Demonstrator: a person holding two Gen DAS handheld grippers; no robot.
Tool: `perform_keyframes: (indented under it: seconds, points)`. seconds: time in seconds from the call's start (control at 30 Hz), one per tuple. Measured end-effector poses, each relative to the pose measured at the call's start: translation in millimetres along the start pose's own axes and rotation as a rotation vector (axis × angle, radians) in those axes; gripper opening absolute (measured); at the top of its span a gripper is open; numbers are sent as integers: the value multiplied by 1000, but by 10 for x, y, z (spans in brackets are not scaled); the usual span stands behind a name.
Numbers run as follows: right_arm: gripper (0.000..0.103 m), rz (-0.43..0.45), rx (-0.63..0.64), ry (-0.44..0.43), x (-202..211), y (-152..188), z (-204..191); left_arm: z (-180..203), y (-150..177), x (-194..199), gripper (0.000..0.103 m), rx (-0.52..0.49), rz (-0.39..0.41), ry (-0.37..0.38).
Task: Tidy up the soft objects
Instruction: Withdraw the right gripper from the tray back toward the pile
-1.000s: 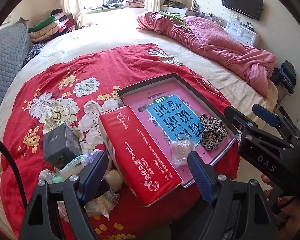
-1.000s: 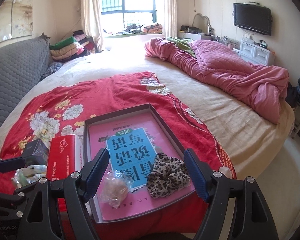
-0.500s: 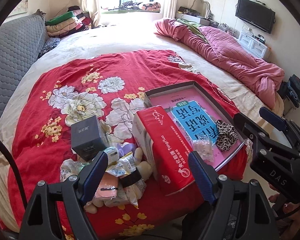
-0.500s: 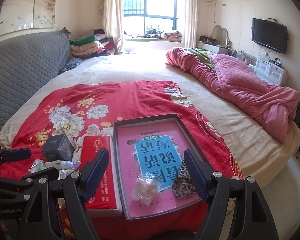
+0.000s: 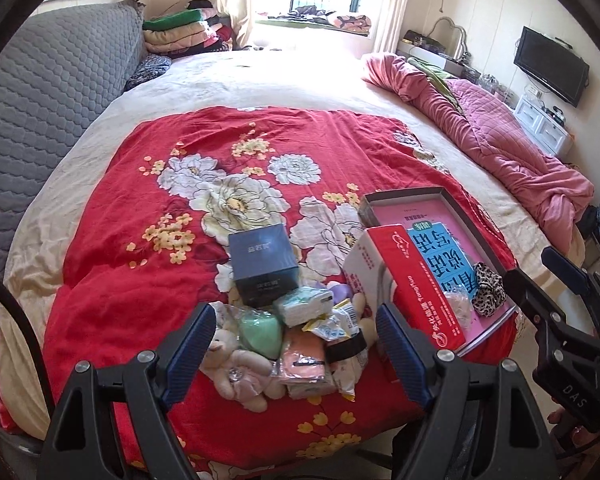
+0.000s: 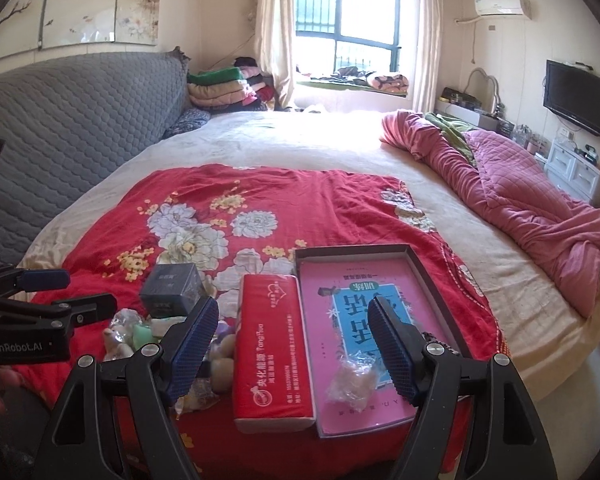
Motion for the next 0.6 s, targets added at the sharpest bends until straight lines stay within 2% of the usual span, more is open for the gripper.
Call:
perform_keyframes:
  seconds: [0.33,0.6]
  points:
    - [78,-22,79,-51,-57,52,-406,-661,77,27,82,104,-7,-39]
    - [78,-47,135,-70,-158,157,-627,-911,240,-138,82,153,-44,-43]
Point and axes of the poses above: each gripper's, at about its wrist camera, not at the fingertips, and x roughly against the way its jaws point, z to its right, y to its underside, the point moved 9 cm from there along -x, roughly the way its jaws point, and after that the axes turned 6 degrees about -z, right-handed, at the moved point
